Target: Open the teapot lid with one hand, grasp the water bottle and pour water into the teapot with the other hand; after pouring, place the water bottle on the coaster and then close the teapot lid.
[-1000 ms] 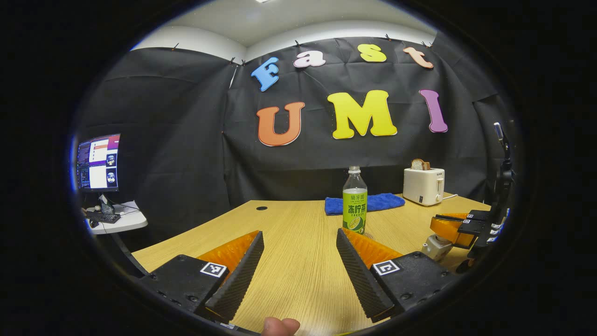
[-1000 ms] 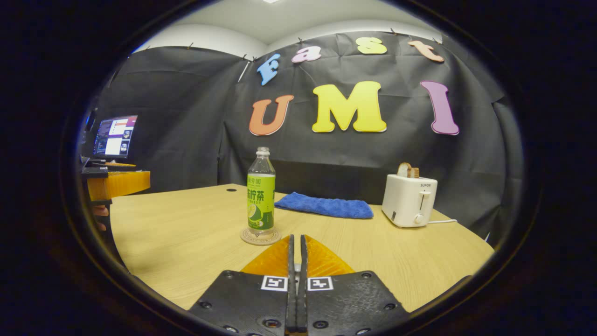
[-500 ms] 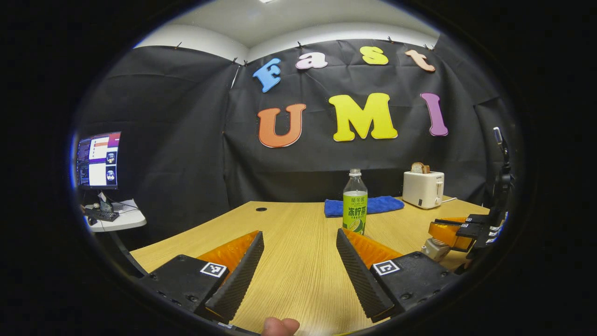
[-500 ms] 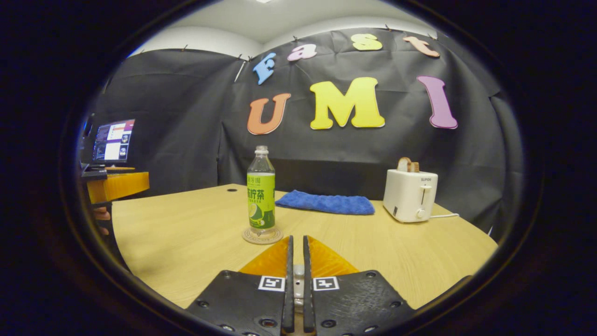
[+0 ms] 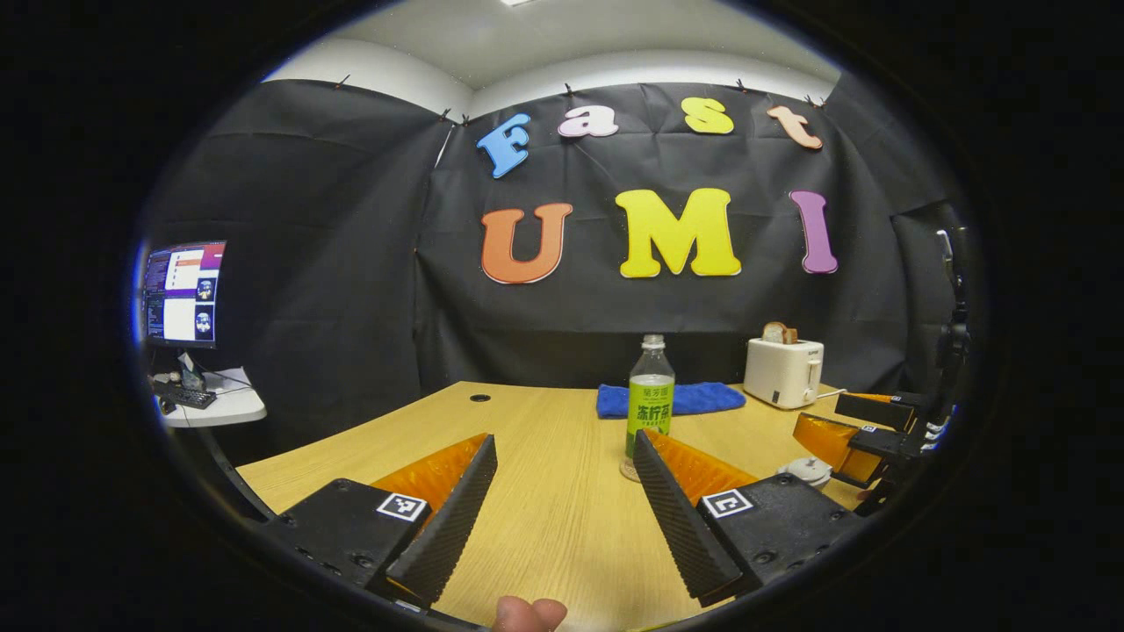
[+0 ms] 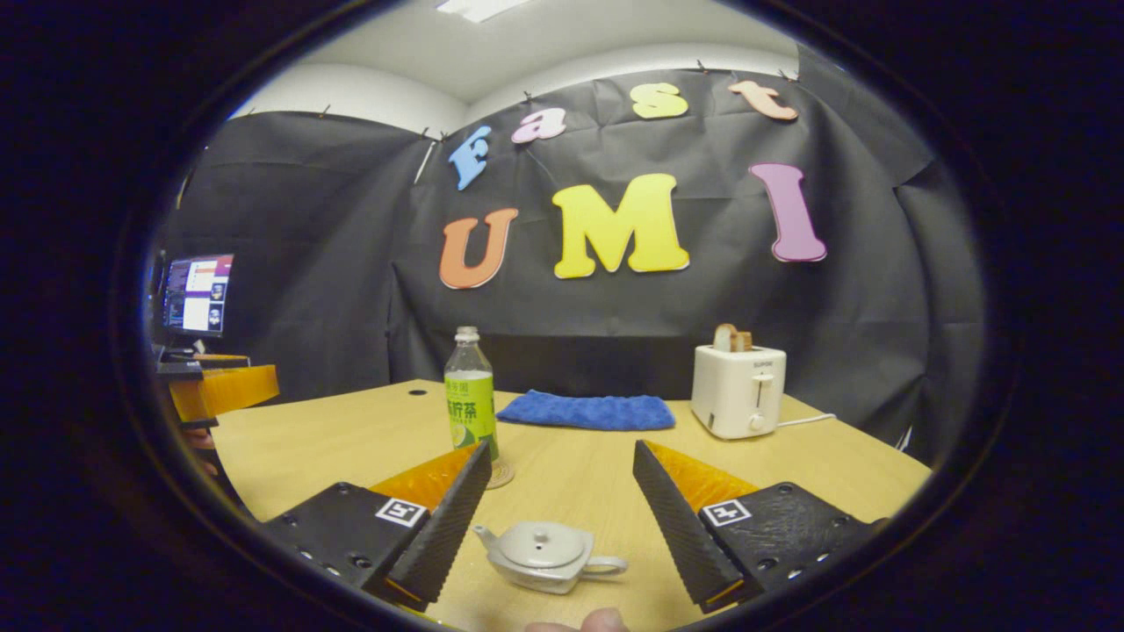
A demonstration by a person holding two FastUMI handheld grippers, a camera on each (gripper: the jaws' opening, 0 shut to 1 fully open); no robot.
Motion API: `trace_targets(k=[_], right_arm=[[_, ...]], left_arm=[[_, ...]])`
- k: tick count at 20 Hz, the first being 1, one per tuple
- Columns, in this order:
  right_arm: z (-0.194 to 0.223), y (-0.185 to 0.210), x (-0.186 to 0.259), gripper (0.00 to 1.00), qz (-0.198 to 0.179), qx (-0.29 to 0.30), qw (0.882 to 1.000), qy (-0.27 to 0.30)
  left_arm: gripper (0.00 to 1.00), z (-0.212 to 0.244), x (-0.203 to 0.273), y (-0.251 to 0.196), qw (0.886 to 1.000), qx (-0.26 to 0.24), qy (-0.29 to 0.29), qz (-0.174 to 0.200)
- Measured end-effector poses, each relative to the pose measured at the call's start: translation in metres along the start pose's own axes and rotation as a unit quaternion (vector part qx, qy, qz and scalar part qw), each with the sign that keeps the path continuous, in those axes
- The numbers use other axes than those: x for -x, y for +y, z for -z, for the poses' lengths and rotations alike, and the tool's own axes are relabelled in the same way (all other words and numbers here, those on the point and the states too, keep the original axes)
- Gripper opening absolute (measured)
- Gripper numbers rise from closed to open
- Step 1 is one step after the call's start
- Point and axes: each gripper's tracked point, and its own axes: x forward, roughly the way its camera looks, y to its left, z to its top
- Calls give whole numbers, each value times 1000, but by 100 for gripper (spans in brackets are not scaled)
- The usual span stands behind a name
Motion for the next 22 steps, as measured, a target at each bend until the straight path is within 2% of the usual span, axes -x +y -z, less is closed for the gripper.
trace_targets(k=[9,15,20,22], right_arm=[[-86,-26,86,98,33,16,997,-62],[-79,-30,125,98,62,4,996,-60],[-68,-36,124,98,78,1,996,-49],[-70,-33,125,98,78,-2,996,-49]], left_arm=[[97,-48,32,-81,997,13,-28,73],[97,-41,54,-97,997,-5,-23,78],[98,-47,54,-87,997,-13,-31,69],[98,-46,55,-93,996,-11,-29,83]])
